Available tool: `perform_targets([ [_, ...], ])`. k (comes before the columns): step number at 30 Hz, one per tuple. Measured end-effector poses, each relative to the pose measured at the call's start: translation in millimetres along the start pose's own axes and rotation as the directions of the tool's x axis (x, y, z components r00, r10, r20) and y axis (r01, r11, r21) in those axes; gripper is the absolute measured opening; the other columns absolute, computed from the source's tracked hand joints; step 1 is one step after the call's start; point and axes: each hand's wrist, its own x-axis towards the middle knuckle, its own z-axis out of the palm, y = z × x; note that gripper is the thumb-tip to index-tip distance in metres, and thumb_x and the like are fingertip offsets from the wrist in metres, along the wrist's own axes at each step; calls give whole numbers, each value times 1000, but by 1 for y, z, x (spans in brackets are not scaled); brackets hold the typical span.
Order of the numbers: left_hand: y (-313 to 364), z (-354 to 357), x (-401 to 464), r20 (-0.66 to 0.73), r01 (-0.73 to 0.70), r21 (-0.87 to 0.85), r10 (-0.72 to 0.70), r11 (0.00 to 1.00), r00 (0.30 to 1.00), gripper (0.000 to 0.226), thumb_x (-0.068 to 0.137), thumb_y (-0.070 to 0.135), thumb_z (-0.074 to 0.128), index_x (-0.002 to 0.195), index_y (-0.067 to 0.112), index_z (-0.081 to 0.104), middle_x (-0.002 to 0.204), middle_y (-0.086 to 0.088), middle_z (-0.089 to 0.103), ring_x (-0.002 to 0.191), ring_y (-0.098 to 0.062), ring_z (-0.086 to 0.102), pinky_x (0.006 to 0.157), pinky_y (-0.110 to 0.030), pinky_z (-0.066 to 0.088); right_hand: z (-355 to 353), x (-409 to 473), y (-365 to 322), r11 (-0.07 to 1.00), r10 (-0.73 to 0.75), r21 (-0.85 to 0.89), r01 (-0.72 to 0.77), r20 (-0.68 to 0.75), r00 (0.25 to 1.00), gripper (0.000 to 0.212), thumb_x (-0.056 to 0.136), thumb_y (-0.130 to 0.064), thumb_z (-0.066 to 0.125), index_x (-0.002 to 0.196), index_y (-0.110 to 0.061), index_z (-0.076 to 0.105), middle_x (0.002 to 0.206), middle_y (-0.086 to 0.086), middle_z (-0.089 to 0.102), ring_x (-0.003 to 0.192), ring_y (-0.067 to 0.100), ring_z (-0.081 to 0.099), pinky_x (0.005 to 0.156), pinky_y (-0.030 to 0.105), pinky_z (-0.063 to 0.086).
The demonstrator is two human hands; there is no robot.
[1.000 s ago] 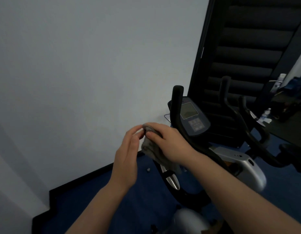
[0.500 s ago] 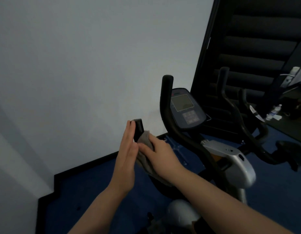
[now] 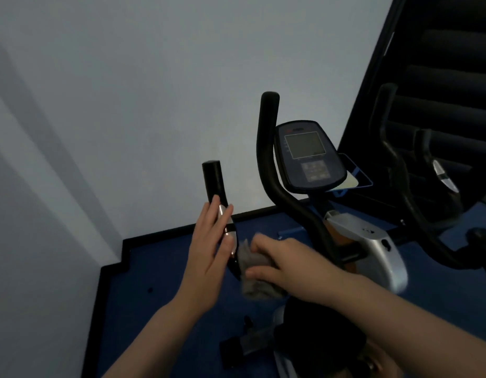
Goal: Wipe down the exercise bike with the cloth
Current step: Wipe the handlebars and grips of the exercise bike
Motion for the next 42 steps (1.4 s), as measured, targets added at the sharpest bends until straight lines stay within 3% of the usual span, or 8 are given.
perform_targets([
  [4, 0, 7, -6, -17, -10, 49, 11, 999, 1000, 52, 103, 29, 32, 153, 27, 20, 161, 22, 1, 148, -3, 0, 122, -30, 6, -22, -24, 24, 976, -42, -213, 40, -4, 999, 19, 90, -50, 56, 88, -32, 57, 82, -10, 62, 81, 8, 57, 68, 32, 42],
  [8, -4, 13, -6, -39, 13, 45, -11, 999, 999, 51, 104, 26, 28, 154, 28, 17, 161, 21, -2, 149, -6, -1, 122, -42, 6, -4, -10, 10, 984, -132, -120, 130, -9, 991, 26, 92, -47, 56, 96, -26, 70, 86, -3, 70, 83, 13, 63, 72, 33, 48],
  [14, -5, 18, -8, -68, 14, 73, -9, 997, 998, 52, 105, 26, 25, 155, 26, 10, 161, 21, -3, 149, -4, 0, 120, -27, 4, -34, -17, 36, 898, -202, -363, 248, 161, 966, 23, 91, -48, 55, 75, -37, 42, 82, -9, 62, 84, 11, 59, 67, 32, 43],
  [17, -4, 20, -8, -79, 14, 66, -9, 998, 997, 52, 106, 27, 24, 155, 27, 8, 161, 20, -3, 148, -3, 2, 119, -21, 4, -33, -17, 45, 863, -262, -419, 283, 108, 959, 17, 92, -47, 51, 87, -32, 56, 87, -7, 66, 85, 9, 60, 63, 31, 36],
  [24, -5, 24, -8, -121, 52, 17, -50, 998, 991, 52, 105, 26, 25, 154, 23, 12, 161, 22, 0, 148, -2, 4, 119, -21, 5, -24, -8, 37, 932, -250, -237, 274, 127, 960, 30, 92, -48, 55, 121, -43, 61, 102, -11, 70, 92, 6, 61, 78, 30, 47],
  [31, -6, 17, -10, -44, 26, 0, -26, 1000, 999, 52, 105, 28, 25, 154, 32, 6, 160, 23, -4, 148, -1, 1, 121, -23, 5, -17, -12, 27, 951, -182, -249, 184, 33, 983, 18, 87, -53, 60, 97, -38, 62, 79, -15, 65, 75, 2, 56, 64, 27, 41],
  [36, -8, 2, -7, 46, -96, 265, 87, 959, 995, 52, 104, 34, 18, 155, 25, 7, 162, 15, -6, 149, -9, -3, 121, -32, 2, 3, -6, 10, 987, -74, -145, 71, -19, 997, 21, 91, -53, 53, 81, -36, 60, 72, -12, 59, 73, 4, 55, 60, 25, 34],
  [42, -25, -43, 14, 296, -348, 613, 201, 709, 934, 50, 104, 47, 13, 153, 36, 18, 162, 15, 7, 150, -14, 0, 118, -43, -4, -4, -24, 15, 946, -5, -325, -10, -45, 999, 39, 95, -50, 49, 132, -39, 53, 107, -9, 68, 104, 10, 55, 101, 27, 32],
])
